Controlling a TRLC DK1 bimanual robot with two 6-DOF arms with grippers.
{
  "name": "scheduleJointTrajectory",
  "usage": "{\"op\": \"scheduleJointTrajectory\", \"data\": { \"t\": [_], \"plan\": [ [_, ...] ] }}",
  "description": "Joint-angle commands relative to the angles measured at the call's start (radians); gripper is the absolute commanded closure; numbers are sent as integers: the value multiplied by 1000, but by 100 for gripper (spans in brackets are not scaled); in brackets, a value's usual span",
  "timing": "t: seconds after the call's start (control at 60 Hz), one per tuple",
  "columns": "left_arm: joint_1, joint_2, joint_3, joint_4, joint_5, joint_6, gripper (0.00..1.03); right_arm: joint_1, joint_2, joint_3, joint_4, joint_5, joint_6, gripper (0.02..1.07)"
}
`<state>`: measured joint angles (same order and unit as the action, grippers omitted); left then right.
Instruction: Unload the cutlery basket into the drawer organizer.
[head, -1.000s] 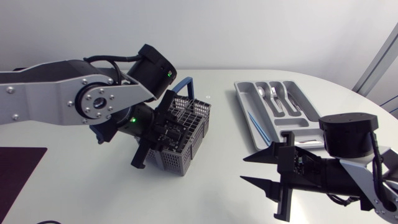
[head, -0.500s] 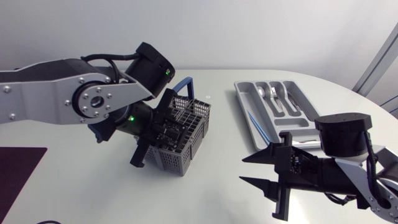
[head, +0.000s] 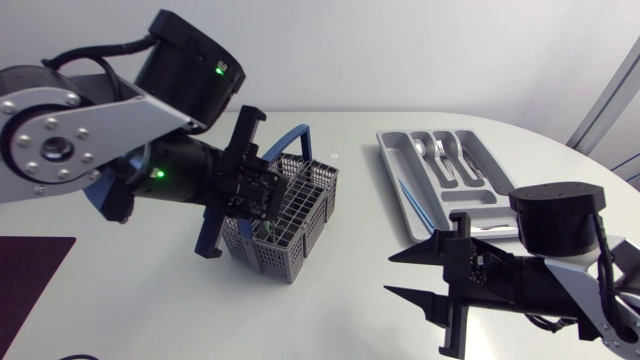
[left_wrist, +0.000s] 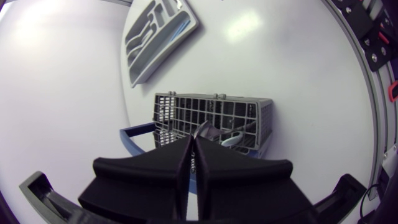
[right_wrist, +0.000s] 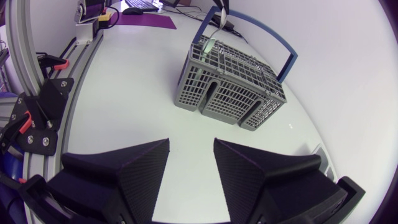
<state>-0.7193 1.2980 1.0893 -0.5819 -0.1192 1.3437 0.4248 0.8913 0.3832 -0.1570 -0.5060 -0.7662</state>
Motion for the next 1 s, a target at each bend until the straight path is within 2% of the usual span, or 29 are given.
{"op": "scheduleJointTrajectory", "data": {
  "t": [0.0,0.183,0.533,0.783,0.983],
  "plan": [
    [-11,-51,-22,34,4,-29,100,11,-22,13,-13,9,21,53],
    [-16,-132,-78,116,4,-72,100,40,-55,6,-27,34,39,53],
    [-19,-230,-48,71,0,-126,100,63,-104,6,-33,84,61,53],
    [-29,-101,73,54,0,-388,100,106,-138,0,68,218,117,53],
    [-42,47,208,53,0,-696,100,109,-164,-14,183,327,151,53]
  ]
}}
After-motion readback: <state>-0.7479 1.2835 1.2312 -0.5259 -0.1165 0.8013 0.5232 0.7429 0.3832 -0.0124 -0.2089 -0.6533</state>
